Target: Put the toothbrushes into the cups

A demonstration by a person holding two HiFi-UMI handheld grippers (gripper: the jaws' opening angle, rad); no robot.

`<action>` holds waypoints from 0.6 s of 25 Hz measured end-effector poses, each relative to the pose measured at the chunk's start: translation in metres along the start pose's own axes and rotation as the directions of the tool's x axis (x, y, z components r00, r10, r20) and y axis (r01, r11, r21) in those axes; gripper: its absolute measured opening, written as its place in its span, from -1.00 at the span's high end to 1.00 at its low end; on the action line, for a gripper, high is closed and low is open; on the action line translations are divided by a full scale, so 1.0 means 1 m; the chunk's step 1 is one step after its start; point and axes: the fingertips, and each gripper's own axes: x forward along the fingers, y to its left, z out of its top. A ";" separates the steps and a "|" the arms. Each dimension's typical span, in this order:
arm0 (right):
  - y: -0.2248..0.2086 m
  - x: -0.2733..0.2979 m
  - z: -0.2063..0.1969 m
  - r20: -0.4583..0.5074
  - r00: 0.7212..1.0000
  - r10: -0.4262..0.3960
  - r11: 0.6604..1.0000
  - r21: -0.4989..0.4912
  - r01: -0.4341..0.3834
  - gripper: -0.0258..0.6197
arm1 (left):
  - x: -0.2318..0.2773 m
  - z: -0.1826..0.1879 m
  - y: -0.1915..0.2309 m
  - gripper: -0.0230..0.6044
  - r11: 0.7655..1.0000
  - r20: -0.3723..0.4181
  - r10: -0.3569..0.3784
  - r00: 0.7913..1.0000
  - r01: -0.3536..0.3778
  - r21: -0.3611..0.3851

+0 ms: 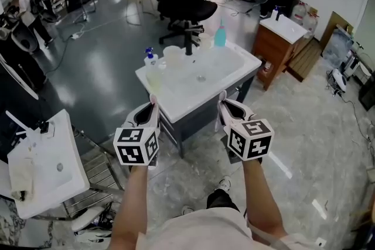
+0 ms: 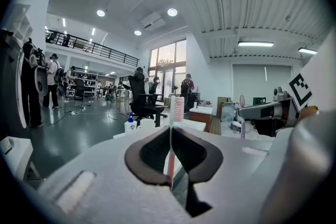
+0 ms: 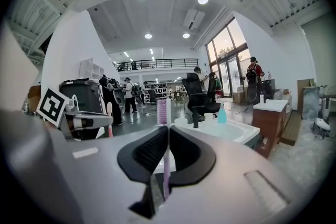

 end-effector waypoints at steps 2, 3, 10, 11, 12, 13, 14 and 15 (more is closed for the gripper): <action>-0.005 0.004 0.001 0.003 1.000 0.002 1.000 0.002 -0.002 0.87 | 0.007 0.002 0.000 0.88 1.000 0.001 0.001 1.000 -0.001 0.001; -0.008 0.007 0.001 0.004 1.000 0.003 1.000 0.003 -0.003 0.87 | 0.011 0.002 0.000 0.88 1.000 0.001 0.002 1.000 -0.002 0.003; -0.031 0.040 0.006 0.015 0.999 0.049 0.999 0.009 -0.049 0.87 | 0.044 0.010 0.004 0.88 0.999 0.006 0.037 0.999 -0.037 0.020; -0.035 0.045 0.006 0.014 0.998 0.058 0.998 0.009 -0.058 0.87 | 0.049 0.011 0.005 0.88 0.999 0.005 0.043 0.999 -0.043 0.022; -0.040 0.051 0.008 0.014 0.998 0.065 0.998 0.008 -0.066 0.87 | 0.055 0.012 0.005 0.88 0.999 0.005 0.050 0.999 -0.050 0.022; -0.045 0.057 0.009 0.014 0.997 0.073 0.997 0.007 -0.074 0.87 | 0.061 0.013 0.005 0.88 0.998 0.005 0.056 0.998 -0.056 0.022; -0.049 0.063 0.011 0.014 0.997 0.082 0.997 0.006 -0.082 0.87 | 0.066 0.014 0.005 0.88 0.998 0.005 0.064 0.998 -0.064 0.021; -0.053 0.069 0.012 0.013 0.996 0.092 0.996 0.005 -0.092 0.87 | 0.072 0.014 0.006 0.88 0.997 0.005 0.072 0.997 -0.072 0.019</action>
